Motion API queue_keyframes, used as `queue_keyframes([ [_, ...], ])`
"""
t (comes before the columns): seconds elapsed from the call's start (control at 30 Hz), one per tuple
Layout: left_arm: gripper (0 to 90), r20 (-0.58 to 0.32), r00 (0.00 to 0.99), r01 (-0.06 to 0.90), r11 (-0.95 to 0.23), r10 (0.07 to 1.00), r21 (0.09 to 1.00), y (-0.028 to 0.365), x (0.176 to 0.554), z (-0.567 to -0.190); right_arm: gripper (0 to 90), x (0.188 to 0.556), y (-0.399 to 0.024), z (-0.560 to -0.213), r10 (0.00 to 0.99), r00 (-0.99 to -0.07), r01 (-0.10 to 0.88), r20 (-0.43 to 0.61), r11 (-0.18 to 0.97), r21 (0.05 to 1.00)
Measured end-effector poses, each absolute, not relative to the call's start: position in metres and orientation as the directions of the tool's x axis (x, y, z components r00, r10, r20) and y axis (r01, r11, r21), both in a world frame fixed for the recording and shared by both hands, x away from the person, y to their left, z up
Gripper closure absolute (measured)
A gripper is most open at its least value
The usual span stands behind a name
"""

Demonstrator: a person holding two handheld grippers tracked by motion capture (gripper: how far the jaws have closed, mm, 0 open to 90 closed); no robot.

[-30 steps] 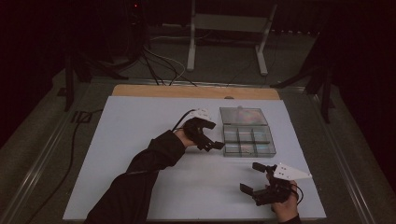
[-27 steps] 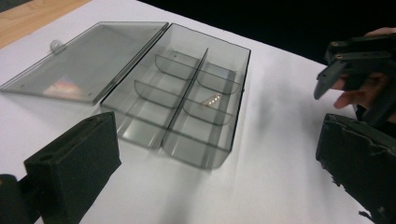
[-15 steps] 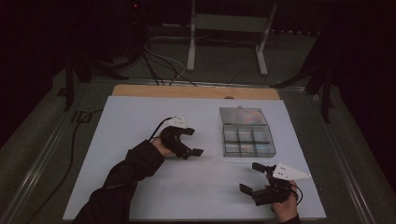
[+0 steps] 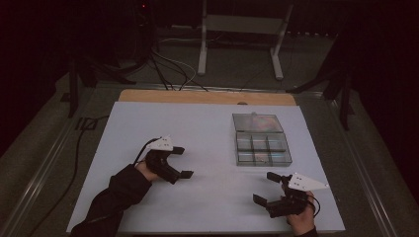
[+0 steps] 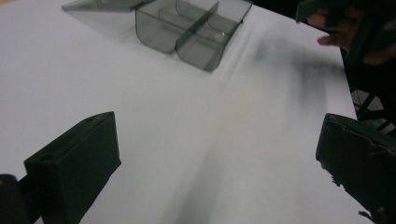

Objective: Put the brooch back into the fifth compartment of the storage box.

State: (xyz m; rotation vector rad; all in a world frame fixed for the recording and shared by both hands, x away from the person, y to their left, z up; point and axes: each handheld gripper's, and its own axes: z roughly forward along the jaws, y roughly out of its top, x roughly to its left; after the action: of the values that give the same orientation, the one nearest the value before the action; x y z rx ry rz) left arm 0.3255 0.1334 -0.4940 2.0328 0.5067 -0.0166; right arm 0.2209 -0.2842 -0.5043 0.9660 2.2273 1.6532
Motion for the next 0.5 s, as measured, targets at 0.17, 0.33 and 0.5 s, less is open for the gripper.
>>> queue_keyframes([
  [0.17,1.1,-0.216,0.908,0.365,-0.425,0.358,0.829,0.148,0.312,-0.500,0.0,0.221,-0.283,-0.505,0.605,-0.768,0.380,0.211,0.165,0.910],
  [0.33,1.1,-0.213,0.901,0.373,-0.426,0.378,0.824,0.166,0.296,-0.504,0.0,0.221,-0.284,-0.504,0.606,-0.767,0.379,0.211,0.163,0.911],
  [0.5,1.1,-0.210,0.886,0.388,-0.412,0.413,0.825,0.183,0.281,-0.506,0.0,0.220,-0.284,-0.504,0.607,-0.767,0.378,0.208,0.166,0.911],
])
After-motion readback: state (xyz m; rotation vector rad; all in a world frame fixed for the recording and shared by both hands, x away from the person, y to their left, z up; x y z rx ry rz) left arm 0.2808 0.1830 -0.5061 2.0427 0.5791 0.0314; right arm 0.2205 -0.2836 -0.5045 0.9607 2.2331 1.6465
